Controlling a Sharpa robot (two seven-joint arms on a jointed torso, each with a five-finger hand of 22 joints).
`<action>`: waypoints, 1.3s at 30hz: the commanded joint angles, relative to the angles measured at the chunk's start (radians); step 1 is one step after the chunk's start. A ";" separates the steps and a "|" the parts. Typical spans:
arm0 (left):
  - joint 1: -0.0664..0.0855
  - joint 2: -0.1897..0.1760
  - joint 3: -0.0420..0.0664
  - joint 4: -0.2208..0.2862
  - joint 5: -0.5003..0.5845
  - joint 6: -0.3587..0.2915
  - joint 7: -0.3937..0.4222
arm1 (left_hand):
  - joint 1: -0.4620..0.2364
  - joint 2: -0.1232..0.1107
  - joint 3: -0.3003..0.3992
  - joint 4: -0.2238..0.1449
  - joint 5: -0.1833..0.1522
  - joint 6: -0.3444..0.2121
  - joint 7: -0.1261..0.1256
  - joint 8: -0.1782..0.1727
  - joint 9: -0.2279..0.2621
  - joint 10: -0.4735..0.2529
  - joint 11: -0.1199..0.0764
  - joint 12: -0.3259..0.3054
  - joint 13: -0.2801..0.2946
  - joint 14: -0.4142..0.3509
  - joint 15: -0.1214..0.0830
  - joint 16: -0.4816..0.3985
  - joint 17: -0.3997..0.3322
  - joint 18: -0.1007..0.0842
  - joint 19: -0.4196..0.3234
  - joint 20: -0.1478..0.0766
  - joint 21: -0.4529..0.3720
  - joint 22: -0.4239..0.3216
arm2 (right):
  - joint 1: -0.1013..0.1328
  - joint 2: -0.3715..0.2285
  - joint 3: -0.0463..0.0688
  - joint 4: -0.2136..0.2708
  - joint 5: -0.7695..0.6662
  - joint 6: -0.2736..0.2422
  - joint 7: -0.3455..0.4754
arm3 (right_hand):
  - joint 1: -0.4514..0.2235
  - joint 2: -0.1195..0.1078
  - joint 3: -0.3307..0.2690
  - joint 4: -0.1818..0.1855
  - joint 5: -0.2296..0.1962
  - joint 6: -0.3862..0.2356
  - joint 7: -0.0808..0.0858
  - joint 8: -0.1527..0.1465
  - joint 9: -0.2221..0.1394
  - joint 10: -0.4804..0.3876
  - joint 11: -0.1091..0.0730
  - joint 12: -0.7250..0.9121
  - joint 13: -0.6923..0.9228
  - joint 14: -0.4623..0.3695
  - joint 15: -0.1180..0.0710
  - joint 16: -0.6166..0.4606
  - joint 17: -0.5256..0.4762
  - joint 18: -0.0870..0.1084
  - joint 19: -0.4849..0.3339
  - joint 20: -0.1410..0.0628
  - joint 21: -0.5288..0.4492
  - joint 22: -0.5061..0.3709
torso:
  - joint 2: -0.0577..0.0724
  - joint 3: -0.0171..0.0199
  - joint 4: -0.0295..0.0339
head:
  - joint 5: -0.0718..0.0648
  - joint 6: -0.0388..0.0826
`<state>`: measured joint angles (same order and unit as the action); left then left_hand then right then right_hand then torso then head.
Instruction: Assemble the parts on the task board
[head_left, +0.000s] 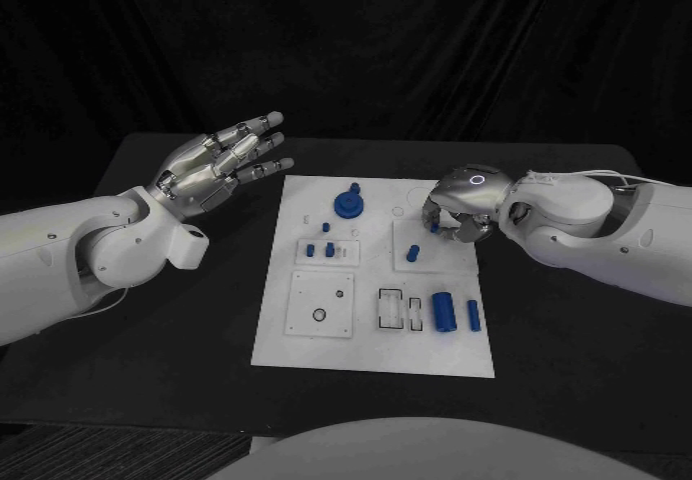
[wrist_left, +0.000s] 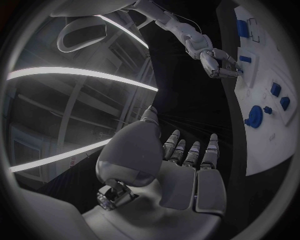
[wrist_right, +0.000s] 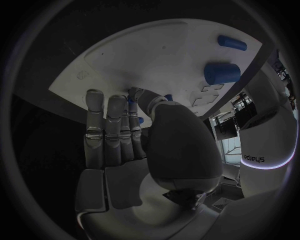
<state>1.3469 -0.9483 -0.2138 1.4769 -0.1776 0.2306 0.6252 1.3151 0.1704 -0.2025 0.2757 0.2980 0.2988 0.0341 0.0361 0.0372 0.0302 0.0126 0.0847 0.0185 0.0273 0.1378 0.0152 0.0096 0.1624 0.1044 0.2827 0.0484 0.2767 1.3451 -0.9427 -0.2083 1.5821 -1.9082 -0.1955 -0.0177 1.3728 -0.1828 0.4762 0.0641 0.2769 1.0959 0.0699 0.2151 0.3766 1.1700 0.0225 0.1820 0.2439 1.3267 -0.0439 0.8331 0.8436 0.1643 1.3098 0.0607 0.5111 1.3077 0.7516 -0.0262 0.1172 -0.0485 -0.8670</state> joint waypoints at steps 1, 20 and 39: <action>-0.001 0.001 0.001 0.000 0.007 0.016 -0.005 | 0.008 -0.001 -0.006 0.001 0.003 0.006 0.002 0.006 0.001 0.002 0.008 0.006 0.001 0.002 0.005 0.004 0.001 0.019 0.006 0.000 0.006 0.001 | 0.005 -0.003 0.001 0.008 -0.007 -0.055 0.005 | 0.002 0.010 -0.001 -0.006 0.004 0.010 0.001 0.007 0.026 0.008 0.000 0.003 -0.002 0.004 -0.002 0.000 -0.002 -0.012 0.008 -0.003 0.003 0.060 | -0.001 -0.0008 0.0004 | 0.000 -0.001; -0.003 0.009 0.001 -0.011 0.007 0.025 -0.029 | 0.011 0.003 -0.009 0.003 0.005 0.009 0.005 0.006 0.001 0.004 0.018 0.010 0.002 0.003 0.009 0.004 0.001 0.019 0.006 0.002 0.006 -0.004 | 0.089 -0.048 0.001 0.098 0.013 -0.058 -0.009 | 0.001 0.014 0.000 -0.005 -0.011 0.010 0.006 0.005 0.037 0.019 0.004 -0.006 -0.009 -0.012 0.002 -0.045 -0.048 -0.011 0.004 -0.002 -0.015 0.058 | -0.001 -0.0007 0.0010 | -0.004 -0.004; -0.009 0.014 0.001 -0.019 0.007 0.031 -0.040 | 0.014 0.009 -0.009 0.004 0.010 0.009 0.009 0.006 0.001 0.005 0.022 0.011 0.002 0.002 0.010 0.004 0.001 0.018 0.006 0.003 0.005 -0.007 | 0.098 0.070 0.001 0.174 0.104 0.084 0.033 | 0.017 0.021 0.003 -0.012 -0.011 0.001 0.020 -0.010 0.038 0.036 0.013 -0.018 -0.017 -0.019 0.011 -0.076 -0.080 -0.009 0.000 0.002 -0.039 0.055 | -0.001 -0.0006 0.0022 | 0.027 -0.006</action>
<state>1.3397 -0.9365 -0.2139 1.4579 -0.1772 0.2474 0.5784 1.3235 0.1788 -0.2052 0.2785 0.3023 0.3058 0.0411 0.0359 0.0369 0.0334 0.0279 0.0927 0.0191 0.0308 0.1412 0.0151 0.0091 0.1624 0.1043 0.2827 0.0484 0.2703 1.4444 -0.8845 -0.2081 1.7610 -1.8377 -0.1827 -0.0031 1.3855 -0.1692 0.4814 0.0534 0.2613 1.0951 0.0806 0.2083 0.3924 1.1983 0.0333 0.1699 0.2278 1.3121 -0.0364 0.7623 0.7654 0.1642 1.3133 0.0571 0.4775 1.3073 0.7498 -0.0278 0.1171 -0.0211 -0.8729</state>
